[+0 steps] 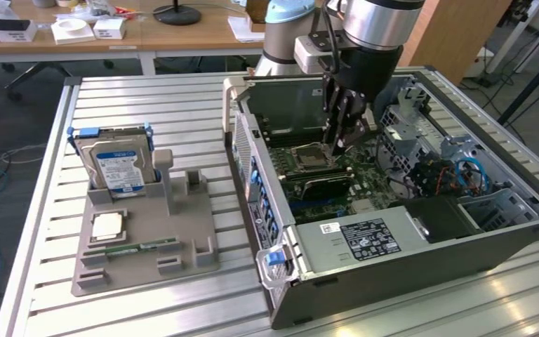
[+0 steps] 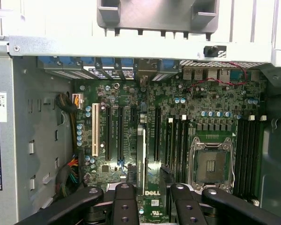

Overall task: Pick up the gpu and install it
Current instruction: 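Press down on the gpu until it lock into place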

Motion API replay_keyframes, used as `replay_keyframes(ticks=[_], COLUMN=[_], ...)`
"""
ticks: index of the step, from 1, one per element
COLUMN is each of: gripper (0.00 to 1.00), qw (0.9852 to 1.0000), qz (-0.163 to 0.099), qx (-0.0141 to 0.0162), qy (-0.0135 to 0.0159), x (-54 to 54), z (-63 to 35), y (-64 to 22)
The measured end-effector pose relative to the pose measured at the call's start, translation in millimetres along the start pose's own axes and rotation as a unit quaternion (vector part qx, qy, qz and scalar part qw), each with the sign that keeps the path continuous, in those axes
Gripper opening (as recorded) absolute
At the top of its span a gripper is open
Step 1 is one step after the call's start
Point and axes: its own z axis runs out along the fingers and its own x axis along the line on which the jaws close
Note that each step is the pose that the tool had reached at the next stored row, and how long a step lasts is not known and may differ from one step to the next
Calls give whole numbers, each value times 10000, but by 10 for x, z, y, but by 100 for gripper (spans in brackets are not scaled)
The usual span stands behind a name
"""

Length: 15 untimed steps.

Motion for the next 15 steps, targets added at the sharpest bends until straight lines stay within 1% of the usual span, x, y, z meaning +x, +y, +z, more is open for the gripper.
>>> replay_keyframes(ticks=[3,4,5,7,8,15], gripper=[32,25,25,14,10,10], qw=[10000,10000,10000,10000,10000,10000], qz=[0,0,0,0,0,0], qx=[0,0,0,0,0,0], qy=[0,0,0,0,0,0], x=[0,0,0,0,0,0], z=[0,0,0,0,0,0], y=[0,0,0,0,0,0])
